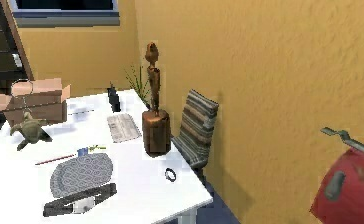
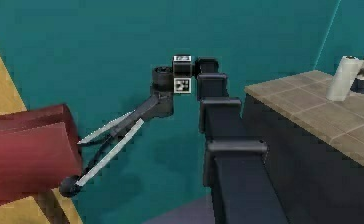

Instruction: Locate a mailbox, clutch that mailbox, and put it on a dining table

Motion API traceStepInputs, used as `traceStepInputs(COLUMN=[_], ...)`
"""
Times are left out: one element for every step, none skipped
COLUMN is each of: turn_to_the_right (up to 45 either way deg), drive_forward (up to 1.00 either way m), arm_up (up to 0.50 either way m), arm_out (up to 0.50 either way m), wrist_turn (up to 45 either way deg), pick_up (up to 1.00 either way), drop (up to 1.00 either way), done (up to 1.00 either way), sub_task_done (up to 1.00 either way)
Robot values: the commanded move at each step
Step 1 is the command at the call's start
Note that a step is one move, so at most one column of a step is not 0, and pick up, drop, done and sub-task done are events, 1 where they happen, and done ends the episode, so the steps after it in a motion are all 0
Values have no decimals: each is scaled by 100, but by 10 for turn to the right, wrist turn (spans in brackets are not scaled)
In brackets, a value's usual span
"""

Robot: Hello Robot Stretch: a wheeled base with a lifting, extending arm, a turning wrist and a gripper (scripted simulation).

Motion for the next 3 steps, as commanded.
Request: traceStepInputs(turn_to_the_right=[0,0,-450], drive_forward=[0,0,0], arm_up=[0,0,0], arm_out=[0,-26,0], wrist_turn=[-150,0,0], pick_up=[0,0,0], drop=[0,0,0], done=[0,0,0], sub_task_done=[0,0,0])
